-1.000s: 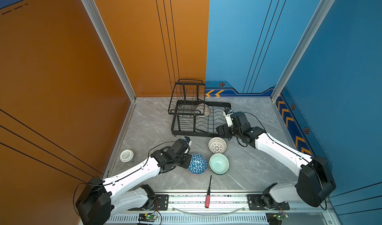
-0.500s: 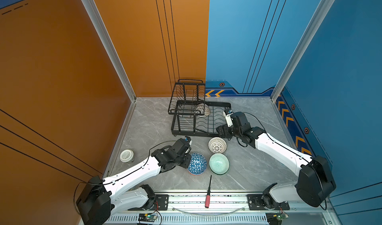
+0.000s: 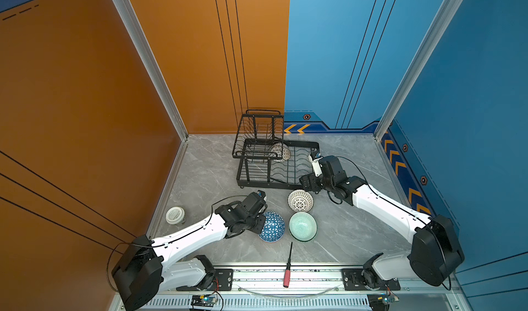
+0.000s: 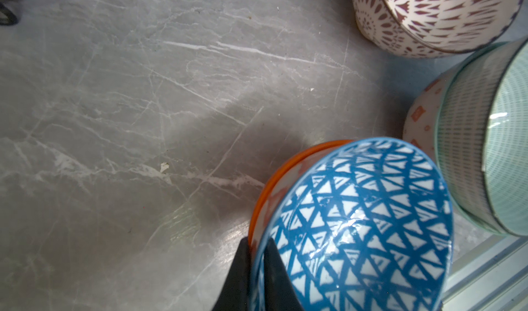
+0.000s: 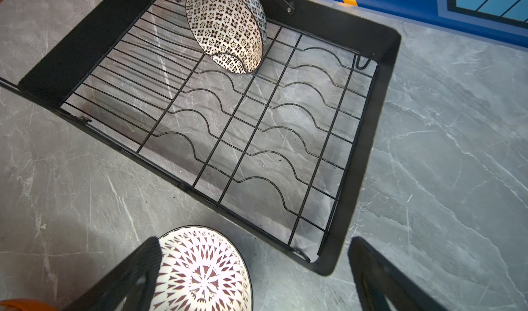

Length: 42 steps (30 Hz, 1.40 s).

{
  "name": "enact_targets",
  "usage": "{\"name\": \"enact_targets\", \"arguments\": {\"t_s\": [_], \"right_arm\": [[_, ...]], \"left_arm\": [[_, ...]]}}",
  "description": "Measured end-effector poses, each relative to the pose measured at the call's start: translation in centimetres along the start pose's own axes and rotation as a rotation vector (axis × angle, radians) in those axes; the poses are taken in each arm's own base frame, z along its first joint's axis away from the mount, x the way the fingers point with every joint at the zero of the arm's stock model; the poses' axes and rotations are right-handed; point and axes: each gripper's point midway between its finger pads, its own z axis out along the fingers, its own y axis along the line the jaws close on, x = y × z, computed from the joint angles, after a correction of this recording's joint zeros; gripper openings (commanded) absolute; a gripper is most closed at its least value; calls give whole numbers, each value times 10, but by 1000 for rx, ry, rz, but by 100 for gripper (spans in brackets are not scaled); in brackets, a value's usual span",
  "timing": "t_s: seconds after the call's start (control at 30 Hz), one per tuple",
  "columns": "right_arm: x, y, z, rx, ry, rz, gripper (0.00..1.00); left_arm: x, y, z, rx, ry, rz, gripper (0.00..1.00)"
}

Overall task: Load the bowls into the dish rack
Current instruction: 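Lift the blue bowl with the left gripper while the right gripper approaches, then close the right gripper on the blue bowl rim held by the left gripper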

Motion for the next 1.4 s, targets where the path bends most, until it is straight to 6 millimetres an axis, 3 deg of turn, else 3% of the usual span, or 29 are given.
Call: {"name": "enact_targets", "arguments": {"t_s": [0.33, 0.57, 0.77, 0.93, 1.13, 1.4], "right_arm": [[5, 2, 1, -13, 11, 0, 100], [6, 2, 2, -15, 13, 0, 100], [2, 3, -4, -35, -1, 7, 100], [-15, 5, -30, -93, -76, 24, 100], [-38, 26, -75, -240, -183, 47, 100], [-44, 64, -113, -424, -227, 65, 100]], "left_arm": [[-1, 3, -6, -19, -2, 1, 8], [-18, 3, -19, -31, -52, 10, 0], [-32, 0, -29, -34, -94, 25, 0], [-54, -2, -52, -31, -187, 43, 0], [-89, -6, -82, -29, -357, 59, 0], [-136, -17, -88, -16, -534, 57, 0]]}}
